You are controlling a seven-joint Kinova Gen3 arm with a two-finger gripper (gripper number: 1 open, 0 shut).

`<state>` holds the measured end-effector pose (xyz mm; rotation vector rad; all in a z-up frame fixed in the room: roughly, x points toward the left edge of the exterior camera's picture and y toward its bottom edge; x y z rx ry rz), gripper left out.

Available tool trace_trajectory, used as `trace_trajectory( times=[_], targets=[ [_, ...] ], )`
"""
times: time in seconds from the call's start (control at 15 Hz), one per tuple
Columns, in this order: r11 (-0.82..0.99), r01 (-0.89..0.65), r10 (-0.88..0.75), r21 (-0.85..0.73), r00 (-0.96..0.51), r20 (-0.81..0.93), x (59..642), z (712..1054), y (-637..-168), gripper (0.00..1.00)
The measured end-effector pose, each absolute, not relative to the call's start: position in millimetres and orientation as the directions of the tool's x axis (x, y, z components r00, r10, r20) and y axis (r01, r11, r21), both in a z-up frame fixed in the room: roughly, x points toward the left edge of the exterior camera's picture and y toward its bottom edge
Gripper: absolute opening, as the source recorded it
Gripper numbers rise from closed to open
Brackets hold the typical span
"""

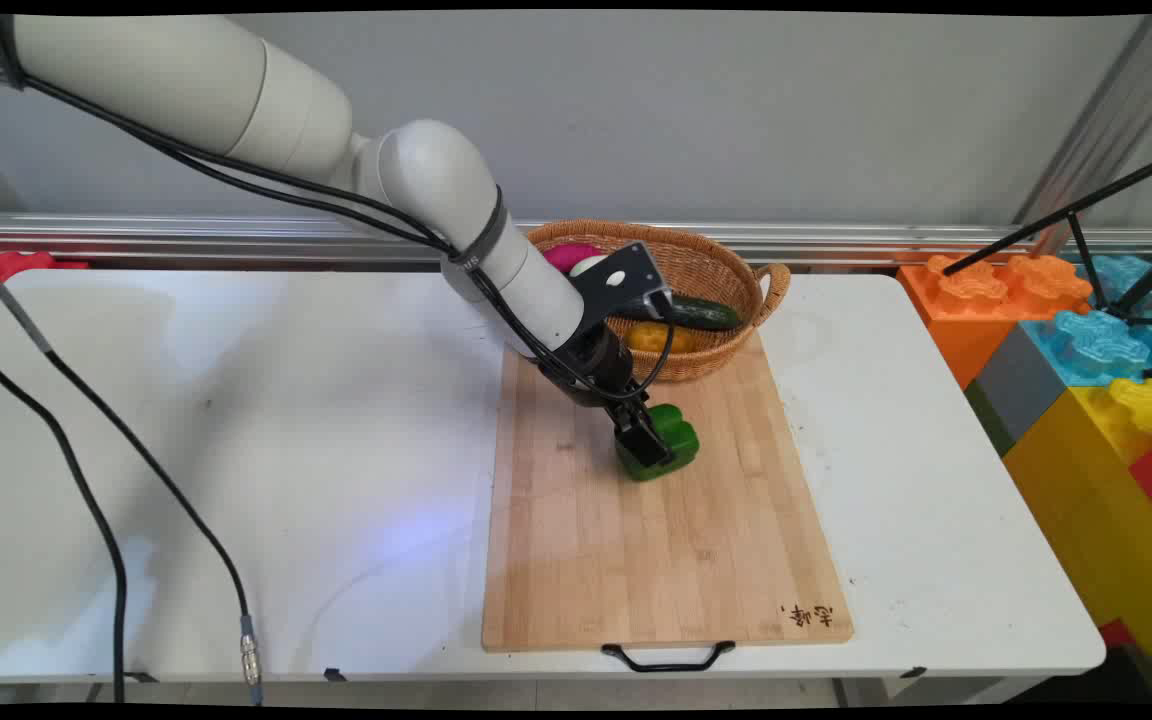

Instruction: Pick up the potato from the vegetable basket

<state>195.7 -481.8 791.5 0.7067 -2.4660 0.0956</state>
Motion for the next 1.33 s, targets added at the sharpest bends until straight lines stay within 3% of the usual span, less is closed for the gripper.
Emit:
trace_trajectory(
  times=[0.93,1.33],
  targets=[
    [0.877,-0.477,-0.420,0.053,-0.710,0.566,245,878,-486,1.00],
    [0.875,-0.482,-0.413,0.043,-0.698,0.585,279,899,-495,1.00]
  ],
)
